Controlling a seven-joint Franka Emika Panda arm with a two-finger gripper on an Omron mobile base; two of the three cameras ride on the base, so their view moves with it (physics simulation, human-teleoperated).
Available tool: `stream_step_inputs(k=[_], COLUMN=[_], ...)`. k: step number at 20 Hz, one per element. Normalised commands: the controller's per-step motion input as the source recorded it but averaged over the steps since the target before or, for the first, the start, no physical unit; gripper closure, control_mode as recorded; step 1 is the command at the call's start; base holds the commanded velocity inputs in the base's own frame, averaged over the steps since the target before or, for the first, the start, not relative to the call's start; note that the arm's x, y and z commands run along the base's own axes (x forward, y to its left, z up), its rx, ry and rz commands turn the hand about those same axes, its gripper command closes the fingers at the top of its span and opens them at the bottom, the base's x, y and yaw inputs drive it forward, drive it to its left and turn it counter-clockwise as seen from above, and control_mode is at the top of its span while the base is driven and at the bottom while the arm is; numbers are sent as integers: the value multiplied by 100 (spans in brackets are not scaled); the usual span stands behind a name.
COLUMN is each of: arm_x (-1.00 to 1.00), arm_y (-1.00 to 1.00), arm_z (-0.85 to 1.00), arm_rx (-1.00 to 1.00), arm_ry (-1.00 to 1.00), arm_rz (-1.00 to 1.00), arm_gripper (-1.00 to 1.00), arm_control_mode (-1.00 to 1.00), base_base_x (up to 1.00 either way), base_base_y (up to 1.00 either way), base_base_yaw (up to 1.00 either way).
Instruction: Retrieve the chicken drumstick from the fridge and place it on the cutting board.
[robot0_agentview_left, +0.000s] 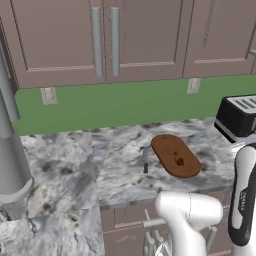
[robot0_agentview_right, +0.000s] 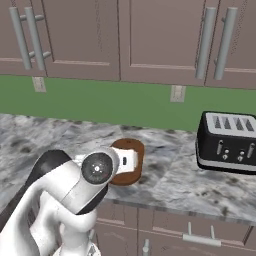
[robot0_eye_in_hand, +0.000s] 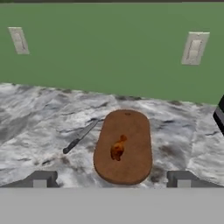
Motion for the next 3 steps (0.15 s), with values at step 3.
stream_step_inputs(k=[3], arm_x=[-100], arm_y=[100], arm_z=[31], arm_rx=[-57], arm_ry=[-43], arm_rz=[7], arm_gripper=[-100], arm_control_mode=[-100], base_base_x=[0], base_base_y=[0], base_base_yaw=[0])
